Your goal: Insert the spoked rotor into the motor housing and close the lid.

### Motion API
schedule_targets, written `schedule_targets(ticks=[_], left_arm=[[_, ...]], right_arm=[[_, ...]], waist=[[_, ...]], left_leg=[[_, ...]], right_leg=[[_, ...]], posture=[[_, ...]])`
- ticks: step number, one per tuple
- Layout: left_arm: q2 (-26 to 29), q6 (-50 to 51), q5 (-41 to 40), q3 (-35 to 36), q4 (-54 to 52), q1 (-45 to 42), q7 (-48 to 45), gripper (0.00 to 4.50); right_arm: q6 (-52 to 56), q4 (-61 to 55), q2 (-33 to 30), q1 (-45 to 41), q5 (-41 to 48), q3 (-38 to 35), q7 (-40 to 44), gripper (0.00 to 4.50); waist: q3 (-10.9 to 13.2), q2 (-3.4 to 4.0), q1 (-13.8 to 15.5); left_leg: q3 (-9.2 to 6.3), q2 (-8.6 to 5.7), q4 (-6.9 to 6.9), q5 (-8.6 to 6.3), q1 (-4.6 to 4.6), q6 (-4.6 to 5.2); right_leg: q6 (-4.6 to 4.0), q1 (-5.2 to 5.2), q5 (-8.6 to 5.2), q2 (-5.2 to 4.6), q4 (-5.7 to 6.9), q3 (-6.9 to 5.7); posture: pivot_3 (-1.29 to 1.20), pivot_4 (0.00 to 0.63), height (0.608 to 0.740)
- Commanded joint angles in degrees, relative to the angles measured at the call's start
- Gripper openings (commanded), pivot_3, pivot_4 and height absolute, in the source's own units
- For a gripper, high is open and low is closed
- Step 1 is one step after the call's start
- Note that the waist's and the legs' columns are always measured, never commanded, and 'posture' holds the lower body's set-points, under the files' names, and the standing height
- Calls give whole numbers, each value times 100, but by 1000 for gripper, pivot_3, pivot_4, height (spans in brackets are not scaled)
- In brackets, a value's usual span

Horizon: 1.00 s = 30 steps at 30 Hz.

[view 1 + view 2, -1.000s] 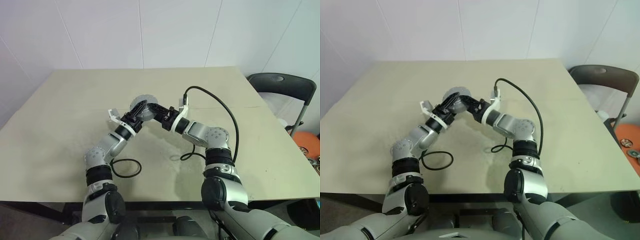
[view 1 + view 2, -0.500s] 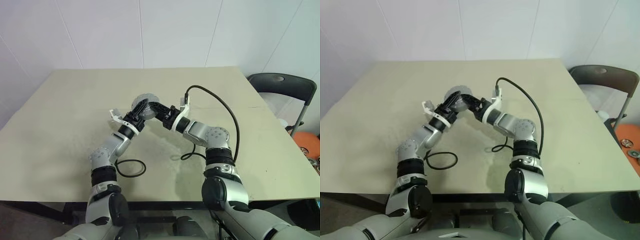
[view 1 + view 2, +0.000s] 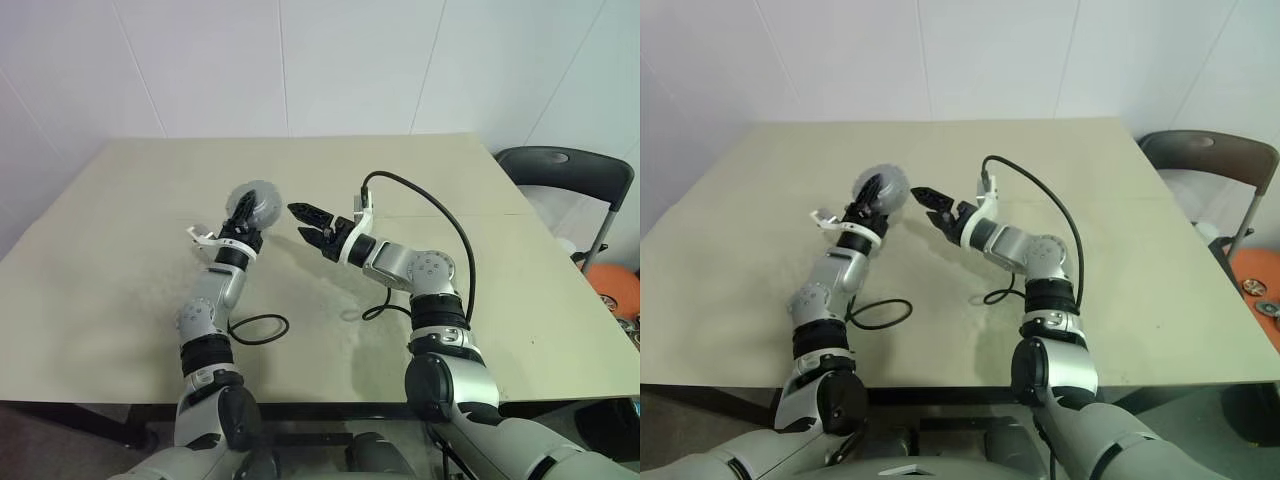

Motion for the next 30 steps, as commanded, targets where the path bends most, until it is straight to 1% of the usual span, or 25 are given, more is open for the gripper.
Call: schedule_targets(ticks=[1,6,11,14,18,30], left_arm=[[491,-940,684,-19,405,-371,-129,2161],[1004,-1954,1172,203,1430,-651,-177,2161],[1406,-2268,1321,424,2268,-857,-256,2161],[1504,-2369,1470,424,2556,-900,-198,2161],[1413,-2436,1646,392,2534,-821,-1,2161],[884,-2304,1916,363,1816,-371,831,2161]], right_arm=[[-17,-249,-27,-86,88,109,133,4324],[75,-426,-42,-17,137,222,230,4324],[89,-502,-55,33,159,261,238,4324],[102,-525,-76,54,137,300,255,4324],[85,-507,-100,69,107,346,283,4324],[48,-462,-108,83,71,466,295,4324]], waist=[[0,0,-12],[-1,-3,4],[-2,-7,33],[-3,-7,58],[-3,-8,59],[-4,-9,117]], left_leg=[[0,0,0,0,2,0],[0,0,-1,0,-1,0],[-7,0,1,0,-11,0],[-9,0,1,0,-10,0],[-9,0,0,0,-9,0],[-9,0,3,1,-6,0]], right_leg=[[0,1,0,1,1,0],[0,1,0,0,-2,0],[0,-4,0,0,-2,-7],[1,-5,0,0,1,-7],[0,-5,0,0,3,-7],[1,-3,1,-2,7,-7]], posture=[[0,0,740],[0,0,740],[0,0,740],[0,0,740],[0,0,740],[0,0,740]])
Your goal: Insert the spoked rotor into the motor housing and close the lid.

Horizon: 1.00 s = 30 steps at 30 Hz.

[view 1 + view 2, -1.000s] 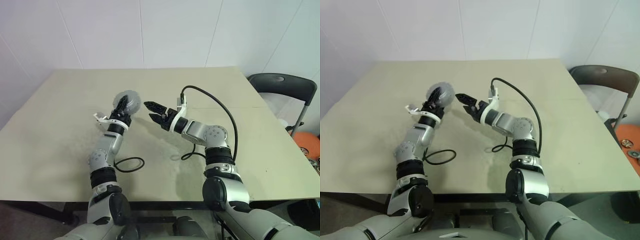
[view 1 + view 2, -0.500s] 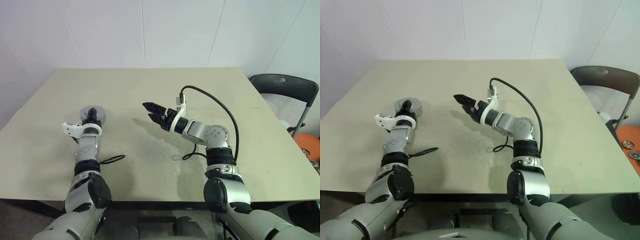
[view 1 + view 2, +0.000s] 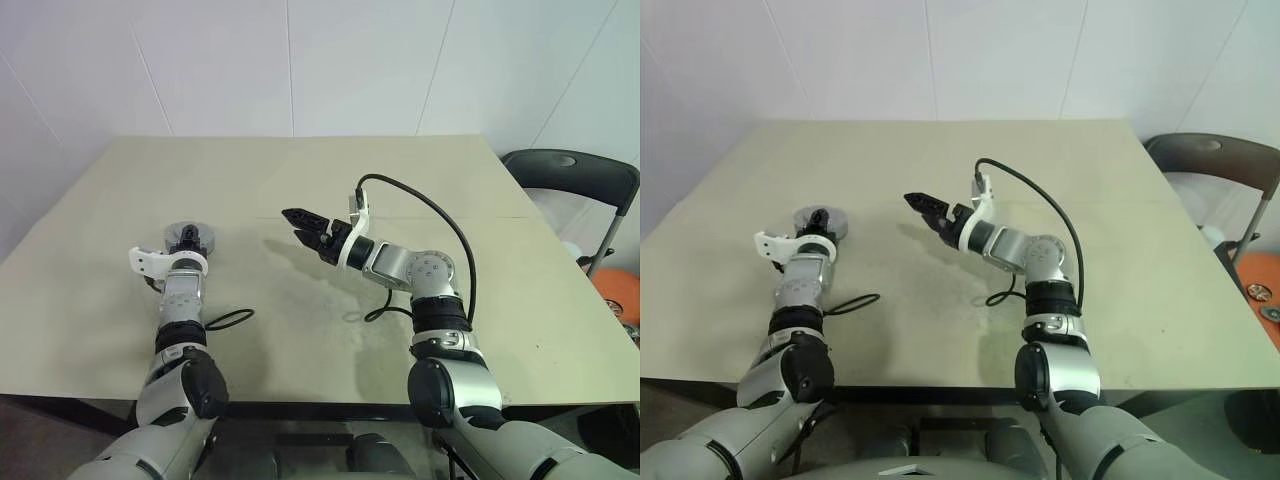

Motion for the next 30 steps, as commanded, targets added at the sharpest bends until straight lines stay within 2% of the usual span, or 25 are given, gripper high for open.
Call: schedule_targets(ticks=[1,2,4,9,13,18,25,27,30], left_arm=[[-116,59,33,-50,-212,75,196,2161],[-138,71,83,-66,-238,106,304,2161],[-176,65,174,-83,-282,154,486,2908],[-320,178,272,-94,-560,262,1081,4443],[-499,533,331,-199,-1093,550,1839,4494],[-944,1370,185,-407,-2367,1183,3028,4494],[-1441,2370,-216,-737,-4048,1905,4179,4494],[-1451,2619,-323,-856,-4413,2006,4366,4494],[-1128,3043,-286,-1206,-4813,2035,4201,4494]], right_arm=[[-23,-153,-24,-79,68,25,83,4324],[-25,-153,-26,-78,64,30,84,4324],[-29,-168,-26,-65,52,51,87,4353],[-60,-141,-31,-72,25,77,94,4353],[-88,-125,-32,-64,-5,100,106,4353],[-125,-92,-48,-56,-65,144,136,4353],[-141,-61,-60,-50,-125,192,200,4353],[-141,-61,-62,-50,-145,203,220,4353],[-189,-78,-105,-52,-248,268,259,4353]], waist=[[0,0,8],[0,0,9],[-1,-1,10],[-2,-1,-6],[-10,-2,-20],[-26,1,-21],[-62,26,9],[-68,30,12],[-69,30,12]], left_leg=[[0,0,1,0,1,0],[0,0,2,0,3,0],[0,-2,2,0,11,0],[2,-2,-2,-1,63,1],[2,-2,0,-1,69,1],[3,-1,-1,-1,69,1],[5,-2,1,-2,75,1],[5,-2,3,-2,78,1],[6,-3,6,-2,78,1]], right_leg=[[0,2,0,0,1,0],[0,4,0,0,1,0],[0,13,0,0,0,0],[0,57,-1,1,0,0],[1,65,-1,0,-1,1],[1,65,-1,-1,-3,2],[1,76,-1,-2,-10,2],[0,79,-2,-1,-10,2],[0,80,-2,0,-12,2]], posture=[[0,0,740],[0,0,740],[0,0,740],[0,0,740],[0,0,740],[0,0,740],[0,0,740],[0,0,740],[0,0,740]])
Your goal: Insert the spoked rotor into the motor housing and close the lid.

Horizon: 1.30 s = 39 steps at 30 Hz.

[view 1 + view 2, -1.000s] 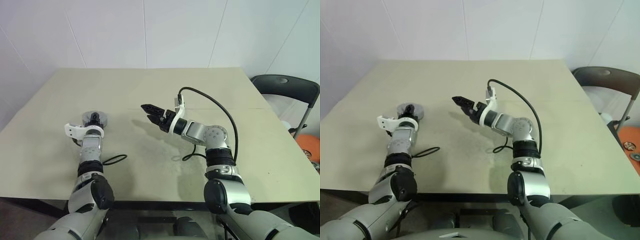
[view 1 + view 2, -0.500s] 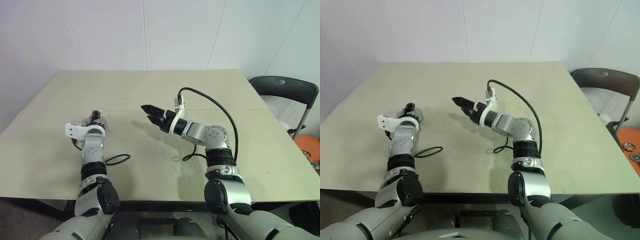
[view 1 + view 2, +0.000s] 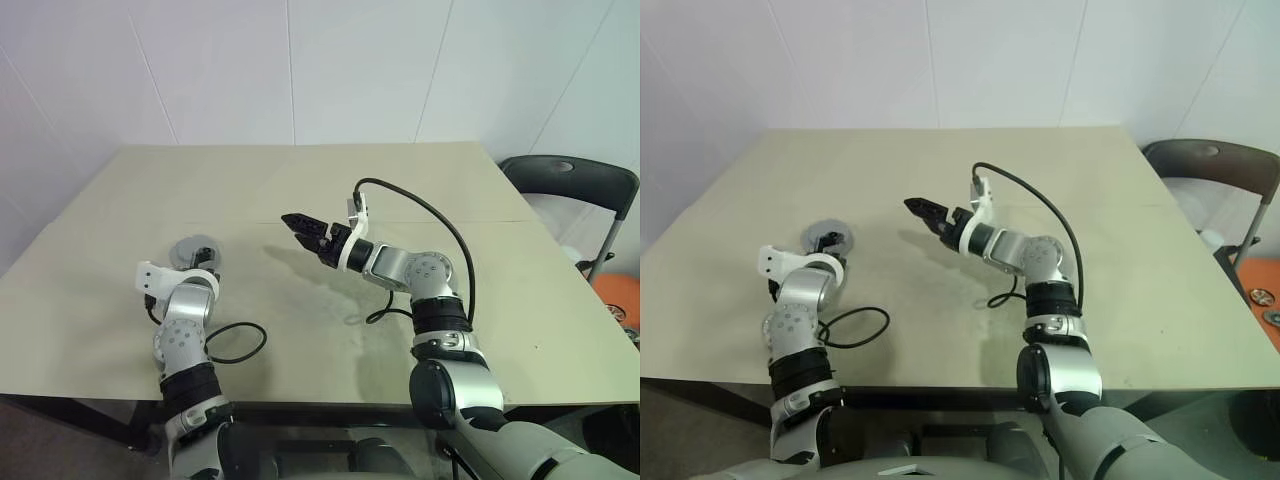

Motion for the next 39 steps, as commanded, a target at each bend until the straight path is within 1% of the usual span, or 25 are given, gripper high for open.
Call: schedule_targets(ticks=[1,4,8,10,12,14,16,21,24,30,33,36,39], left_arm=[[293,658,43,-356,-117,169,56,4494],[875,916,266,-868,-225,101,-842,4494],[1671,964,871,-1797,-117,127,-2460,4494],[1963,661,1268,-2137,-37,146,-3146,4494],[2093,372,1479,-2247,68,128,-3664,4494],[2380,-23,1925,-2532,161,81,-4294,4494],[2592,-387,2278,-2750,304,16,-4850,4494],[2783,-1178,2555,-2729,633,-250,-5910,4494],[2823,-1620,2602,-2639,814,-419,-6469,4494],[2941,-2417,2927,-2780,1152,-472,-7463,4494],[2965,-2643,3016,-2786,1238,-384,-7815,4494],[2968,-2820,3074,-2765,1349,-299,-8083,4494],[3010,-2992,3200,-2848,1451,-156,-8398,4494]], right_arm=[[-152,-124,-70,-83,-76,107,111,4353],[-390,-218,-254,-102,-308,241,160,4353],[-937,-332,-577,-161,-694,423,266,4353],[-1284,-464,-774,-136,-1003,658,385,4353],[-1678,-594,-958,-78,-1360,933,485,4353],[-2166,-717,-1141,-6,-1821,1240,493,4353],[-2558,-731,-1271,26,-2135,1396,489,4353],[-3138,-662,-1541,9,-2525,1481,640,4353],[-3233,-782,-1618,14,-2524,1419,741,4353],[-3559,-1056,-1935,241,-2843,1680,1065,4353],[-3709,-1191,-2134,434,-3034,1845,1253,4353],[-3664,-1497,-2225,712,-2896,1812,1487,4353],[-3737,-1784,-2258,1169,-2845,1823,1688,4353]], waist=[[0,0,3],[4,-3,3],[8,-7,9],[11,-2,2],[13,1,-3],[14,1,-27],[15,3,-39],[23,-5,1],[27,-8,6],[30,-7,0],[30,-8,3],[31,-8,4],[30,-9,4]], left_leg=[[0,0,1,0,0,0],[0,0,2,1,-5,-1],[-1,-1,0,3,-17,-5],[0,-2,-5,3,-17,-6],[0,-2,-11,3,-17,-6],[0,0,-18,3,-16,-6],[1,2,-26,3,-17,-6],[2,1,-24,3,-18,-6],[2,1,-23,4,-18,-7],[2,2,-25,3,-18,-6],[1,2,-24,3,-18,-6],[1,2,-23,3,-17,-6],[0,2,-23,3,-17,-5]], right_leg=[[0,0,0,0,0,0],[0,-6,0,2,0,0],[-1,-14,0,1,-4,-2],[-1,-15,0,1,-7,-2],[-1,-17,0,1,-11,-2],[-1,-22,0,1,-11,-2],[-1,-27,0,3,-11,-1],[-2,-23,0,-1,-16,-1],[-2,-20,0,-1,-18,-1],[-1,-21,0,-2,-18,-1],[-1,-21,0,-2,-17,-1],[-1,-19,0,-2,-17,-1],[-1,-19,0,-2,-17,-1]], posture=[[0,0,740],[0,0,740],[0,0,740],[0,0,740],[0,0,740],[0,0,740],[0,0,740],[0,0,740],[0,0,740],[0,0,740],[0,0,740],[0,0,740],[0,0,740]])
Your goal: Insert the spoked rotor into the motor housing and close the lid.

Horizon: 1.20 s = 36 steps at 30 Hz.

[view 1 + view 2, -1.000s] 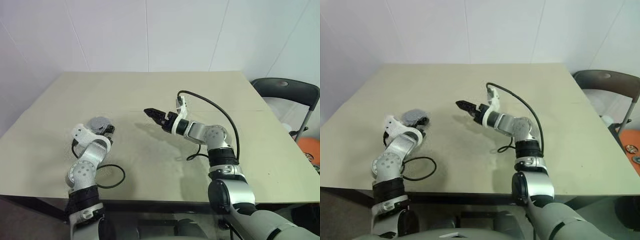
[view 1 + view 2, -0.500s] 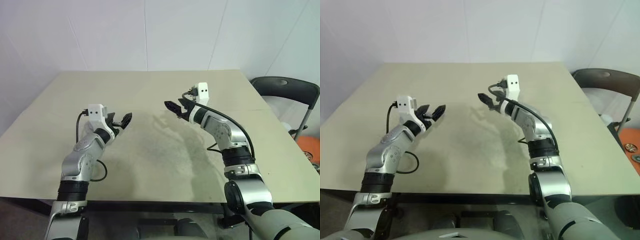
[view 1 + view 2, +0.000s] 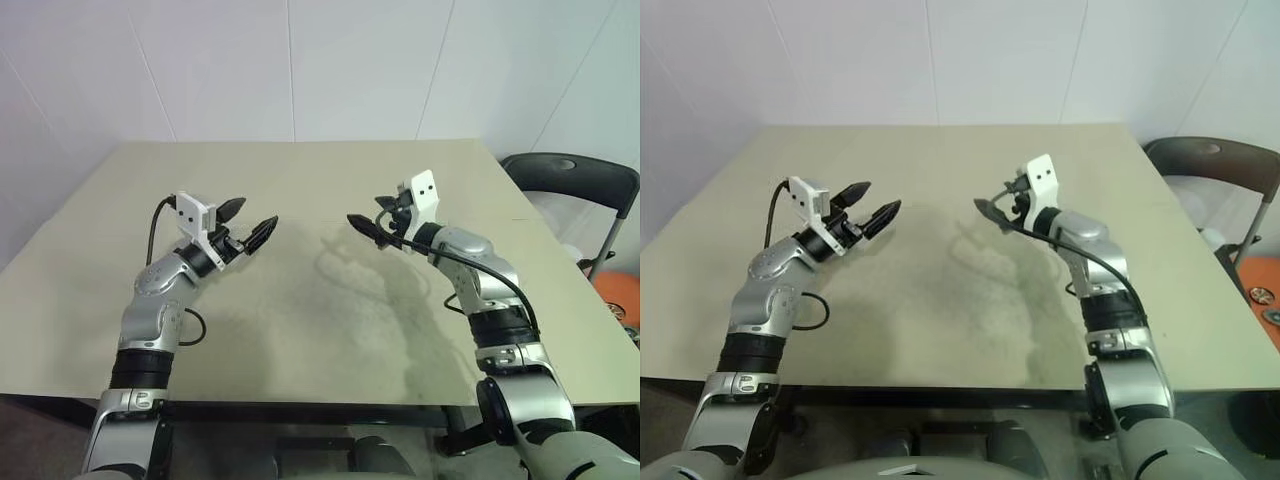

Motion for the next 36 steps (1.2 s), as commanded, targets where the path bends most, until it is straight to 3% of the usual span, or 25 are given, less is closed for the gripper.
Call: schedule_targets(ticks=[1,12,36], left_arm=[[111,-308,148,-47,29,86,-353,4494],[239,-538,478,-243,74,201,-822,4494],[152,-838,621,-195,292,42,-730,4494]], right_arm=[[-211,-479,-65,278,62,5,202,4353],[-505,-618,-161,467,70,-165,261,4353],[-870,-148,-217,92,-124,-141,122,4353]], waist=[[0,-1,-1],[3,-3,8],[3,-3,7]], left_leg=[[0,0,0,0,0,0],[0,0,10,0,4,0],[-1,0,10,0,4,0]], right_leg=[[0,0,0,0,0,0],[0,5,0,0,5,0],[0,6,1,0,7,0]], posture=[[0,0,740],[0,0,740],[0,0,740]])
